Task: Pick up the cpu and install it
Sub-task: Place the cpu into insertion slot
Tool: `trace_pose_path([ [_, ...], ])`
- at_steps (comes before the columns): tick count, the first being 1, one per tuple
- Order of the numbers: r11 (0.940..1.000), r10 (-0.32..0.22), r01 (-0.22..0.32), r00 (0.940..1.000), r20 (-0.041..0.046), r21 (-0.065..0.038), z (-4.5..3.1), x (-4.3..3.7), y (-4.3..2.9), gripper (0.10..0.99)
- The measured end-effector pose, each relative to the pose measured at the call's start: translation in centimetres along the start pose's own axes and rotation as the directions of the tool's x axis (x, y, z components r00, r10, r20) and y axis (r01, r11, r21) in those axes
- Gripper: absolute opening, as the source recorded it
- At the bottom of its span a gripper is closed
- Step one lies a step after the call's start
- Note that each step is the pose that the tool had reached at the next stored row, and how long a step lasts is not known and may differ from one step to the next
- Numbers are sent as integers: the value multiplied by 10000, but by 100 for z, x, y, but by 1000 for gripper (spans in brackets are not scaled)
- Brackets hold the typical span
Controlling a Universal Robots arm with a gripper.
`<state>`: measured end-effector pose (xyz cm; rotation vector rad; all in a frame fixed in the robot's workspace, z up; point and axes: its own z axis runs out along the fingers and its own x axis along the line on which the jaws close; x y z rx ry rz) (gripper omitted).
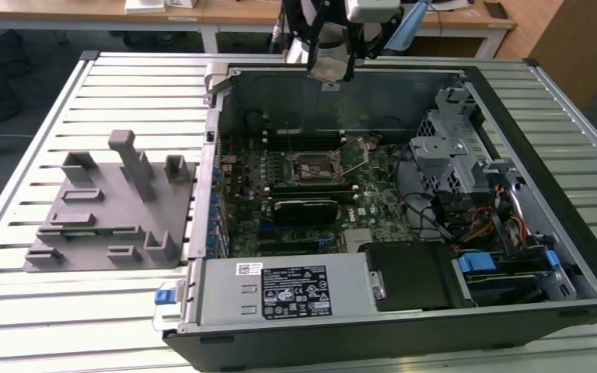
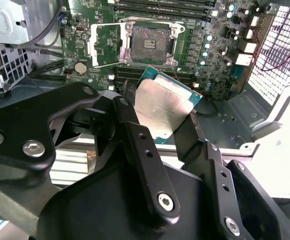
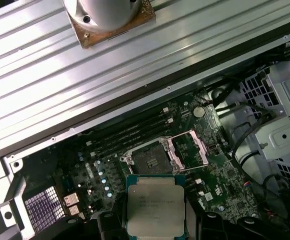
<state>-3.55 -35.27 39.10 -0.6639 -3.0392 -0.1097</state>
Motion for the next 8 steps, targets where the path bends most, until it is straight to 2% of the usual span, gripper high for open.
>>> trace_pose_path([
  [8, 9995, 312, -312, 9995, 19, -14, 2, 0, 0, 545],
])
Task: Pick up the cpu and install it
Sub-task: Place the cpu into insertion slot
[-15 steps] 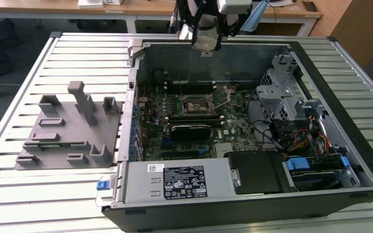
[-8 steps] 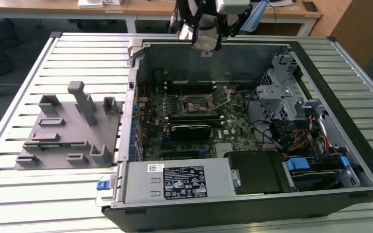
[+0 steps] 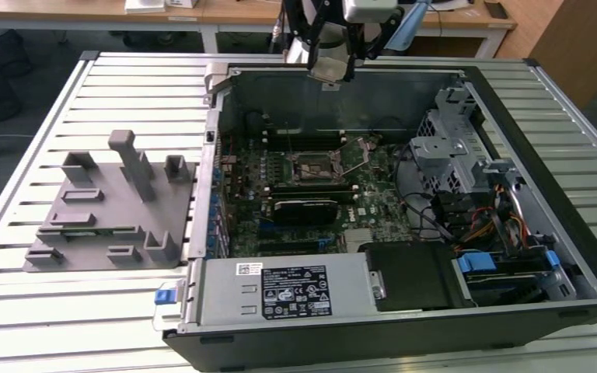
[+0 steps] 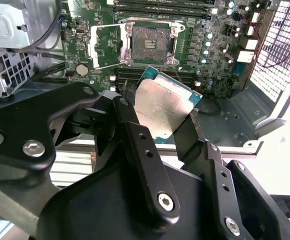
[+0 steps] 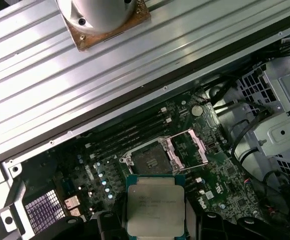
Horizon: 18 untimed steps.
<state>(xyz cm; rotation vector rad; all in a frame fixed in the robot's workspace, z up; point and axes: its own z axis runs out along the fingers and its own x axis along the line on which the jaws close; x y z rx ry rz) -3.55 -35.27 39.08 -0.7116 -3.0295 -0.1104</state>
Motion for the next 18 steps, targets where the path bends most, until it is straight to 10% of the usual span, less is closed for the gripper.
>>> trace_pose_path([
  [18, 9984, 571, -571, 9984, 35, -26, 2, 0, 0, 545],
])
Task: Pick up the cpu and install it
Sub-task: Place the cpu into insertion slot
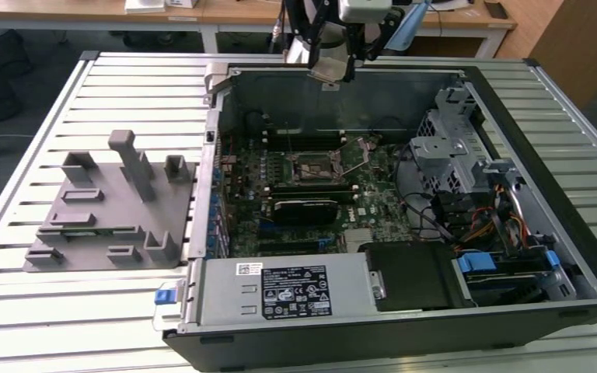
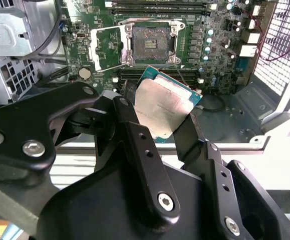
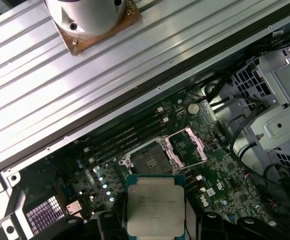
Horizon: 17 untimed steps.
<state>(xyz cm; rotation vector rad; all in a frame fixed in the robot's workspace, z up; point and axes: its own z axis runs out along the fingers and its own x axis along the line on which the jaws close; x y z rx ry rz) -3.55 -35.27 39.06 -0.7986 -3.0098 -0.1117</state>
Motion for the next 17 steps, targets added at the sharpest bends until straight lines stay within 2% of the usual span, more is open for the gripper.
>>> trace_pose_path([
  [17, 9982, 606, -606, 9982, 37, -27, 0, 0, 0, 545],
])
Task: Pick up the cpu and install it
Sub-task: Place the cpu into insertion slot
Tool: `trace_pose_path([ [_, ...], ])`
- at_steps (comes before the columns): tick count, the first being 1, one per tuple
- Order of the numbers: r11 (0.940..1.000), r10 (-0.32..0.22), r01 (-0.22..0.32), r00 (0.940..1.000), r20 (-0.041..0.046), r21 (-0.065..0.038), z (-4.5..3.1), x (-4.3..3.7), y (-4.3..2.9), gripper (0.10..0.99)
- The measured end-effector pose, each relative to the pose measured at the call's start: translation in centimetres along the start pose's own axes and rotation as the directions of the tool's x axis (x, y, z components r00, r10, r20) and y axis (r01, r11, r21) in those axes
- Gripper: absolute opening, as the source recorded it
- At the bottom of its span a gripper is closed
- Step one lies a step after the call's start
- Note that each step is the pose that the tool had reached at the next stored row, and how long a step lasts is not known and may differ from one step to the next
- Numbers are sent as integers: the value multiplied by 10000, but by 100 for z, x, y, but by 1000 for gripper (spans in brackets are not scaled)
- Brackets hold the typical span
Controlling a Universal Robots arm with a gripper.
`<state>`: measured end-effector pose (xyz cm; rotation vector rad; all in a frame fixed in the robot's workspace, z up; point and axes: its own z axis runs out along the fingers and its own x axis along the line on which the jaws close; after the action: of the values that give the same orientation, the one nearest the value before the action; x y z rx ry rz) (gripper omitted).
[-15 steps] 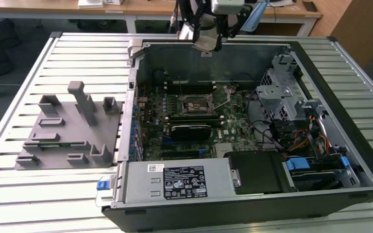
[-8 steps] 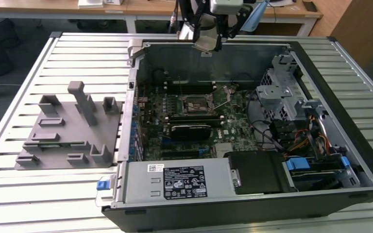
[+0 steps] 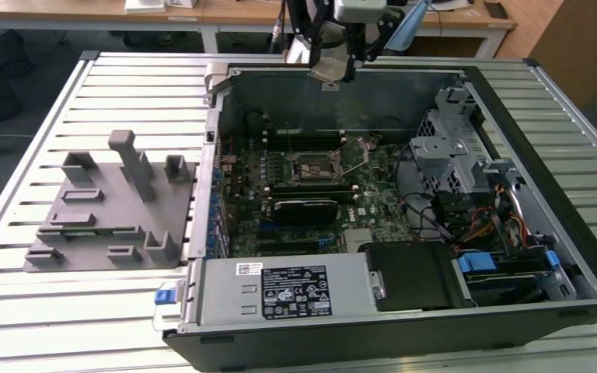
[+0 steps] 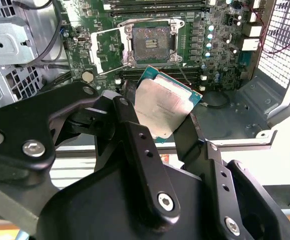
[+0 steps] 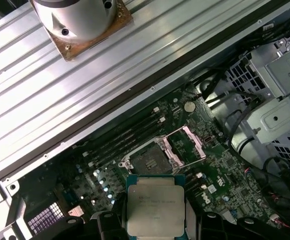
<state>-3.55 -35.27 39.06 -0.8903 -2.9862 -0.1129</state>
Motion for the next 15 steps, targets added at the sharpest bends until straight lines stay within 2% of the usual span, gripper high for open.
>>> trace_pose_path([
  [15, 9989, 479, -479, 9988, 30, -21, 0, 0, 0, 545],
])
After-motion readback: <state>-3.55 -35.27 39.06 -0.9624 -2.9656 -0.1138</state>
